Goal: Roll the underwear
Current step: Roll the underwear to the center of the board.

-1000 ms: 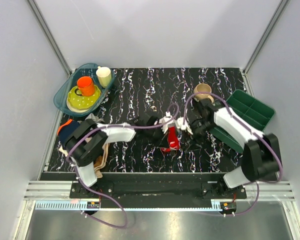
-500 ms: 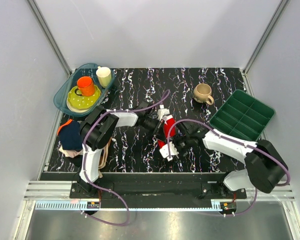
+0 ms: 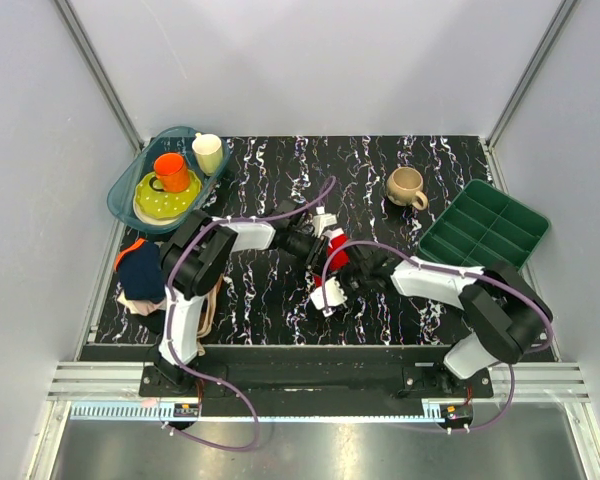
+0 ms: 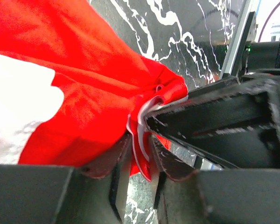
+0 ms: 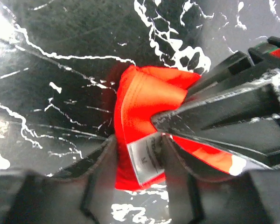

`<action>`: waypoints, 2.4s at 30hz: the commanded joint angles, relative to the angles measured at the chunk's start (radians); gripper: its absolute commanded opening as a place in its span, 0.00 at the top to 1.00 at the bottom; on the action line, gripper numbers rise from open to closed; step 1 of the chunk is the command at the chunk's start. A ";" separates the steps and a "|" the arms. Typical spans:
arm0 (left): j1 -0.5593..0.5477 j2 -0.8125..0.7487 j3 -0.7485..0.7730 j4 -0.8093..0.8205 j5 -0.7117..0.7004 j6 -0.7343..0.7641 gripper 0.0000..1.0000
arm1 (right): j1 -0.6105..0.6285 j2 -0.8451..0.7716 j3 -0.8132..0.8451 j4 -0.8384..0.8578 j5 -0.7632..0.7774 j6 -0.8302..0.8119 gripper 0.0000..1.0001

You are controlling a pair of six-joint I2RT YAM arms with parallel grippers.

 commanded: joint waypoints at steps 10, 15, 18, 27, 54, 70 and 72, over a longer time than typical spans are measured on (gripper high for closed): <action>0.068 -0.601 -0.477 0.444 -0.500 -0.025 0.34 | 0.002 0.099 0.160 -0.437 -0.057 0.150 0.85; 0.027 -0.913 -0.845 0.782 -0.598 0.007 0.27 | -0.024 0.127 0.289 -0.709 -0.268 0.221 0.86; -0.110 -1.025 -0.995 0.919 -0.667 0.099 0.25 | -0.049 0.183 0.347 -0.835 -0.357 0.226 0.86; -0.435 -0.881 -0.895 0.825 -0.751 0.329 0.24 | -0.196 0.389 0.496 -1.037 -0.471 0.194 0.85; -0.503 -0.427 -0.531 0.579 -0.666 0.375 0.89 | -0.262 0.345 0.452 -0.948 -0.491 0.263 0.65; -0.210 -0.211 -0.364 0.420 -0.175 -0.003 0.94 | -0.443 -0.206 0.219 -0.725 -0.448 0.202 0.43; -0.178 -0.154 -0.324 0.368 -0.144 -0.030 0.92 | -0.440 -0.314 0.162 -0.727 -0.466 0.093 0.32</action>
